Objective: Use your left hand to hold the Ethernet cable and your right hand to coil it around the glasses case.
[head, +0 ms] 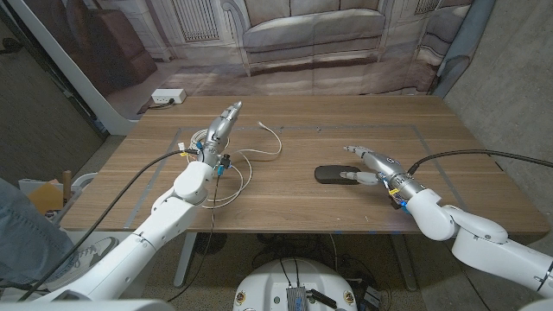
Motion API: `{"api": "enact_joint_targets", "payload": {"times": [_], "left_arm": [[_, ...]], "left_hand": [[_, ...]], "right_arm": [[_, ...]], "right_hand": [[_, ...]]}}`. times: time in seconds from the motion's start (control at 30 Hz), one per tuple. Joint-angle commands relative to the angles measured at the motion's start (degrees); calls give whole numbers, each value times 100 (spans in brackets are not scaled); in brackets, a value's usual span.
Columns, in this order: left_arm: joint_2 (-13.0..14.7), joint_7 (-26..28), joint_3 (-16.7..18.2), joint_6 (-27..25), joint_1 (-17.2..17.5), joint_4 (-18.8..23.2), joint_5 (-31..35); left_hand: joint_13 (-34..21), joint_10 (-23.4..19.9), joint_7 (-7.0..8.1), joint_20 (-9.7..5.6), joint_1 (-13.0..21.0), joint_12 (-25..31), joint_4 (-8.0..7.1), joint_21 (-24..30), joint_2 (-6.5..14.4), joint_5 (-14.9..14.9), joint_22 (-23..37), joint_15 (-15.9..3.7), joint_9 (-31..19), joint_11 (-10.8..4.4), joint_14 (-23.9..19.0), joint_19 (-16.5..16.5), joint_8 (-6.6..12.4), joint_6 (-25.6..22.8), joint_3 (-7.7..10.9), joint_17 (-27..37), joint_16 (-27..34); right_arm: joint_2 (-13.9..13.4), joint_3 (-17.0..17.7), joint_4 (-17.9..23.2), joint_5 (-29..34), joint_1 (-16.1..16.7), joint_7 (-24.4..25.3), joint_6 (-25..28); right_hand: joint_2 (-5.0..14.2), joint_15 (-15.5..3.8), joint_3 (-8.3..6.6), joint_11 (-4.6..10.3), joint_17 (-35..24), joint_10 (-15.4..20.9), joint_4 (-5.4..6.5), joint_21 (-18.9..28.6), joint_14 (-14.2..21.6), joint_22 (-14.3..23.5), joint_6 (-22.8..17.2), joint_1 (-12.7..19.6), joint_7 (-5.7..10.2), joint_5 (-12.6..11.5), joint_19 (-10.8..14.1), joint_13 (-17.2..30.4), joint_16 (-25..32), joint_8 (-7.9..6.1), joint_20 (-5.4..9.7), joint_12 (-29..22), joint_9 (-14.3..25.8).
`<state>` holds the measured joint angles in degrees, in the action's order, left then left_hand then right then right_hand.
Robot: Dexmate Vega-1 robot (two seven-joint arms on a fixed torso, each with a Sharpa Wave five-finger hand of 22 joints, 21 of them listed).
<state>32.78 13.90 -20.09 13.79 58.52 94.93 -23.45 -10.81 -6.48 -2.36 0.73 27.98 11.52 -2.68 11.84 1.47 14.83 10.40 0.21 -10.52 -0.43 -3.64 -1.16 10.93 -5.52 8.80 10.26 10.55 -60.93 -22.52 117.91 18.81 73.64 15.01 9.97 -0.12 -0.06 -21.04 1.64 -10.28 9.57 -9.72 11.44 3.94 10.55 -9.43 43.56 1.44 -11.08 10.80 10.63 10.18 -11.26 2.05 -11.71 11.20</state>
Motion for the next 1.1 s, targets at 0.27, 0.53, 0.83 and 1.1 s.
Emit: {"api": "enact_joint_targets", "payload": {"times": [0.27, 0.53, 0.83, 1.1], "left_arm": [[11, 1, 26, 30, 112, 21, -55], [12, -16, 44, 59, 142, 9, -91], [5, 5, 91, 164, 218, 18, -111], [17, 13, 115, 145, 273, 32, -150]], "left_hand": [[-11, 29, -45, 2, 28, -15, 16, -20, 29, -25, 15, 0, -27, 8, 41, -46, 26, -20, -14, 20, 3], [-12, 55, -47, 18, 28, -22, 14, -25, 35, -33, 15, 7, -27, -8, 64, -65, 19, 3, -20, 20, 0], [-13, 52, -33, 36, 28, -18, 12, -27, 39, -38, 16, -1, -28, -11, 74, -75, 12, 29, -26, 21, 1], [-13, 59, -29, 55, 27, -18, 10, -28, 44, -43, 16, 8, -28, -13, 78, -83, 14, 35, -32, 22, 4]], "right_arm": [[-153, -330, 228, -175, -437, -819, 712], [-152, -386, 174, -398, -558, -957, 758], [-138, -463, 26, -419, -620, -846, 668], [-79, -586, -160, -435, -743, -888, 542]], "right_hand": [[-10, 39, -56, -7, -21, 296, 63, 28, 101, 13, -157, 72, -7, 7, 26, 13, 61, -62, 80, -130, -4], [9, 28, -91, -40, -20, 387, 58, 43, 171, 15, -235, 119, -1, 13, 60, 14, 79, -86, 63, -159, -2], [22, -20, -133, -44, -16, 494, 44, 73, 308, 16, -276, 188, 20, 17, 142, 16, 111, -92, 55, -192, 0], [20, -52, -158, -30, -13, 581, 36, 90, 381, 17, -346, 234, 44, 21, 194, 17, 117, -111, 56, -217, 2]]}}
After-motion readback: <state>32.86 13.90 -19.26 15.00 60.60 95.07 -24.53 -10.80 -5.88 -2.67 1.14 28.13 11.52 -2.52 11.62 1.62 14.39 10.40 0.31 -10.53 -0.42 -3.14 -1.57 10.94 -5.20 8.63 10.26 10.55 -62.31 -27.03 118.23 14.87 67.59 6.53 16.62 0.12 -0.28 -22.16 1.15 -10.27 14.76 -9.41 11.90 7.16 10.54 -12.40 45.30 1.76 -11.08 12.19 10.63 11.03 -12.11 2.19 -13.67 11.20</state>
